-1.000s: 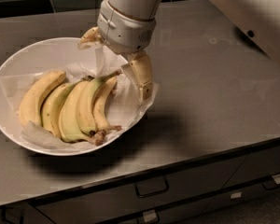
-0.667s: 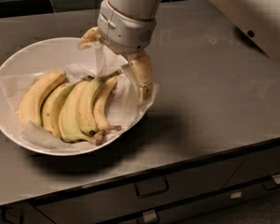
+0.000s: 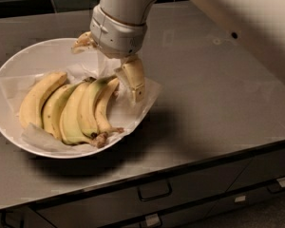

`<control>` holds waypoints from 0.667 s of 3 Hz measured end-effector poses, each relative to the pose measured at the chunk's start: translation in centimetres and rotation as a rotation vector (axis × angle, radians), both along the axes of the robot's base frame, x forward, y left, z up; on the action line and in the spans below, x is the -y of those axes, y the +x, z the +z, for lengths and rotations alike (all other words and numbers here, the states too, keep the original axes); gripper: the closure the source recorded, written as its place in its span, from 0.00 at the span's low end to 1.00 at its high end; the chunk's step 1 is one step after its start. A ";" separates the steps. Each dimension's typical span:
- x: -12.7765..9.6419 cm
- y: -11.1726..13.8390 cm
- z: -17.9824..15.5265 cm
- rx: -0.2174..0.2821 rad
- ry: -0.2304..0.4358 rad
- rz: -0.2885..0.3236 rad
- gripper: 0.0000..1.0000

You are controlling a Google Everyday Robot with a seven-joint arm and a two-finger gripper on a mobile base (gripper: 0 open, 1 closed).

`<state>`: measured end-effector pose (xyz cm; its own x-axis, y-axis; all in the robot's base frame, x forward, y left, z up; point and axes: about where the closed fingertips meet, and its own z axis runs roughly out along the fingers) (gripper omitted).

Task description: Pick banana from white bowl

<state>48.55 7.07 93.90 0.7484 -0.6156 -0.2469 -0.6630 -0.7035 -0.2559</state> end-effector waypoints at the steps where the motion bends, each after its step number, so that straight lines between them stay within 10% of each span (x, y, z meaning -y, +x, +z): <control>1: -0.9 0.2 0.3 0.003 -0.022 0.009 0.00; 2: -2.1 0.5 0.6 0.008 -0.050 0.024 0.00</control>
Offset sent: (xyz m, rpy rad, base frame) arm 0.0023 0.0264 0.0082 -0.1169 0.0134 0.0507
